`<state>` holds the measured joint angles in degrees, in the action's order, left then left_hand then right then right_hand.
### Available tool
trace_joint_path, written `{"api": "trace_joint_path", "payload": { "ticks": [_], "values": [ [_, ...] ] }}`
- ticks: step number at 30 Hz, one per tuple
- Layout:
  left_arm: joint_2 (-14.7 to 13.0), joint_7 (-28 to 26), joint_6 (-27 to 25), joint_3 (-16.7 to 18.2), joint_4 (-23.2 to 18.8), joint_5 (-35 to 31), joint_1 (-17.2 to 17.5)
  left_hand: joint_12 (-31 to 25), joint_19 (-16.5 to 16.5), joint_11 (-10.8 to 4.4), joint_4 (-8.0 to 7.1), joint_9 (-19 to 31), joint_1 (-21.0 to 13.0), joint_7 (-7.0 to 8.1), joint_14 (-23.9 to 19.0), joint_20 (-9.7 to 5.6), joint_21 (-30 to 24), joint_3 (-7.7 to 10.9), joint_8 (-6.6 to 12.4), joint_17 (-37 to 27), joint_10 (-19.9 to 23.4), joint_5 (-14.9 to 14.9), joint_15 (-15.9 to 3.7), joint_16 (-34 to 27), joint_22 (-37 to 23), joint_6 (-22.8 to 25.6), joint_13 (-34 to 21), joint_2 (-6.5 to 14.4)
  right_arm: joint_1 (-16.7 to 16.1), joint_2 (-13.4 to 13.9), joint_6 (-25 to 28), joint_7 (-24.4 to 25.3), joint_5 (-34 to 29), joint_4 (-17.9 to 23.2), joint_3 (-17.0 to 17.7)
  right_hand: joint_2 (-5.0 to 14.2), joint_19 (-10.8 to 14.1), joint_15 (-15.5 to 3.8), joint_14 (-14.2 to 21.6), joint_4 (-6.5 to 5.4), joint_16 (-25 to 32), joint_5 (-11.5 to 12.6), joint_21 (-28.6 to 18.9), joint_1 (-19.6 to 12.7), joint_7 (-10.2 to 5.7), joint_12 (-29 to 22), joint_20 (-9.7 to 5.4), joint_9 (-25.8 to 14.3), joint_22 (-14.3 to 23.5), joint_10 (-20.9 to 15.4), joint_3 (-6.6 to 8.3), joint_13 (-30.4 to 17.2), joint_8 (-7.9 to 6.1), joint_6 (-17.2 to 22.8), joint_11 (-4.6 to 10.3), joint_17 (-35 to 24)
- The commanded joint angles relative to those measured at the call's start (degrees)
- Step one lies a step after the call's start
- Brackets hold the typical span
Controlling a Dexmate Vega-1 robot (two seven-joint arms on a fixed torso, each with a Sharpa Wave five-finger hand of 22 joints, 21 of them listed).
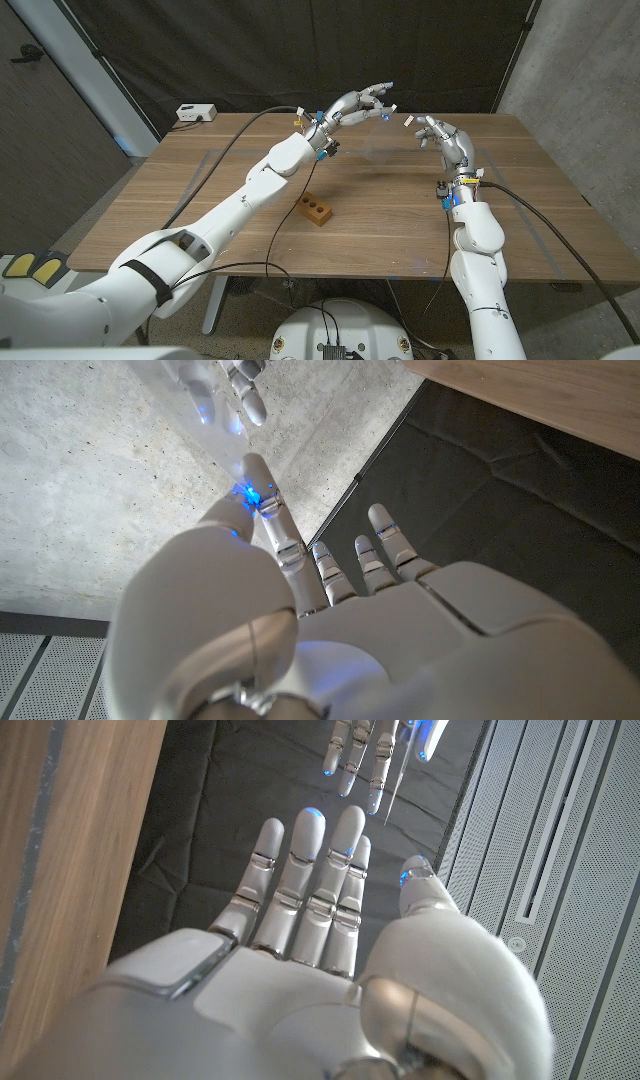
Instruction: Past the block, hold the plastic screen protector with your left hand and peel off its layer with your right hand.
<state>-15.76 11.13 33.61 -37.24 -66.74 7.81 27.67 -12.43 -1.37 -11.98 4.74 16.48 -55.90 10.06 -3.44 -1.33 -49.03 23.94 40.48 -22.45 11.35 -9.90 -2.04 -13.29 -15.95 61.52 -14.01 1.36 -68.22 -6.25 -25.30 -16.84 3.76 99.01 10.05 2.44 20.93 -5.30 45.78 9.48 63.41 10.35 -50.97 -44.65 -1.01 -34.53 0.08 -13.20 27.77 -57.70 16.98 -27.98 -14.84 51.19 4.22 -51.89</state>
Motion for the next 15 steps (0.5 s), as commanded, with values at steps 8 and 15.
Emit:
{"api": "trace_joint_path", "payload": {
  "ticks": [8, 15],
  "values": [
    [0.73, 1.68, 1.03, -0.61, 3.06, -0.07, -1.74, 0.15, -0.61, -0.36, 0.21, 0.09, -0.26, 1.93, 0.4, -0.27, -0.6, 0.22, 0.2, -0.21, -0.49, -0.49, -4.5, 0.3, 0.06, 0.49, -0.17, 0.03, 0.6, 1.41, 3.32, -1.34, -2.31, 1.83, -0.68, 0.26, -0.48, -7.1, 0.21, 0.11, 0.45, 0.5, -1.16, -2.98, -0.88, -2.25, -0.75, -0.16, 0.13, 0.41, -0.22, -2.53, 0.08, 1.4, 0.83, -0.1],
    [0.89, 1.81, 1.15, -0.62, 3.65, -0.08, -2.02, 0.07, -0.62, -0.35, 0.21, 0.14, -0.24, 1.8, 0.53, -0.3, -0.81, 0.24, 0.24, -0.31, -0.64, -0.52, -4.51, 0.3, 0.19, 0.44, -0.22, 0.03, 0.57, 1.21, 3.44, -0.13, -3.47, 2.13, -0.91, 0.09, -0.64, -7.18, 0.17, 0.44, 0.79, 0.69, -2.16, -5.62, -1.74, -4.39, -1.01, -0.65, 0.03, 0.74, -0.36, -4.81, -0.08, 2.36, 1.97, 0.06]
  ]
}}
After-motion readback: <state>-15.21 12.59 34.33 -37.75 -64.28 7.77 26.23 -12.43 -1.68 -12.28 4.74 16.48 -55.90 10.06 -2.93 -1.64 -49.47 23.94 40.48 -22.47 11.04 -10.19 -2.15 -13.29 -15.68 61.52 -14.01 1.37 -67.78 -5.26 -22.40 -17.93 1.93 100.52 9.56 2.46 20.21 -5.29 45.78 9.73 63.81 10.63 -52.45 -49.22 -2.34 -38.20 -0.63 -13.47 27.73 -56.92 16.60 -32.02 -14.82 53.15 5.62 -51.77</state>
